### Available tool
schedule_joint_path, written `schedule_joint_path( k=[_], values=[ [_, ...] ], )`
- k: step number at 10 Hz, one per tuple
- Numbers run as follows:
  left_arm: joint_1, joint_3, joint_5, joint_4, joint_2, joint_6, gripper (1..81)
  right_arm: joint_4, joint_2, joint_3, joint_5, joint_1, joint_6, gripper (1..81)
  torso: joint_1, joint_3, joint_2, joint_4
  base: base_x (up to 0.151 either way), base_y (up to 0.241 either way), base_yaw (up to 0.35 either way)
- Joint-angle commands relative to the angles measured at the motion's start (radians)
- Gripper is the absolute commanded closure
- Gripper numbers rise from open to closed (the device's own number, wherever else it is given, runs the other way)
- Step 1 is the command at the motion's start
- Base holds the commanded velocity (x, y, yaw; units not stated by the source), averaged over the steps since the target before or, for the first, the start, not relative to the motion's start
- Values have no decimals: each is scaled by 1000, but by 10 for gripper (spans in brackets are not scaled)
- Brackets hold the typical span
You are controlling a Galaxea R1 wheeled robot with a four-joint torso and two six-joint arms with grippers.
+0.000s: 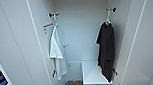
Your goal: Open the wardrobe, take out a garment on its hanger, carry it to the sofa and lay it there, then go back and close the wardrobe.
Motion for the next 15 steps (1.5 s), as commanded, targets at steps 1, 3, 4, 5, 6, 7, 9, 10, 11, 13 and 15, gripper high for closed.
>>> schedule_joint_path(
  k=[1,3,4,5,6,7,9,10,11,13,15],
  values=[
    [-40,2,51,10,-4,7,10,-10,3,3,-50,42,-1,10,0,0,0,0,74,0,0],
    [-40,2,51,10,-3,7,10,-10,3,3,-50,39,-2,10,0,0,0,0,72,0,0],
    [-40,2,51,10,-3,5,10,-10,3,3,-50,39,-2,10,0,0,0,0,72,0,0],
    [-40,2,51,10,-1,7,10,-11,3,1,-50,39,-2,10,0,0,0,0,72,0,0],
    [-40,2,51,10,-1,5,10,-10,3,1,-51,39,-2,10,0,0,0,0,72,0,0],
    [-40,2,51,10,-1,5,10,-11,3,1,-50,39,-2,10,0,0,0,0,72,0,0],
    [-40,2,51,10,-1,5,10,-11,3,1,-51,39,-2,10,0,0,0,0,72,0,0],
    [-40,4,51,10,-1,7,10,-11,3,1,-50,41,-2,10,0,0,0,0,72,0,0],
    [-40,5,51,10,0,5,10,-11,3,1,-51,39,-2,10,0,0,0,0,72,0,0],
    [-40,5,51,10,0,7,10,-11,3,1,-50,39,-2,10,0,0,0,0,73,0,0],
    [-40,5,51,10,0,5,10,-11,3,1,-50,39,-2,10,0,0,0,0,72,0,0]
  ],
)
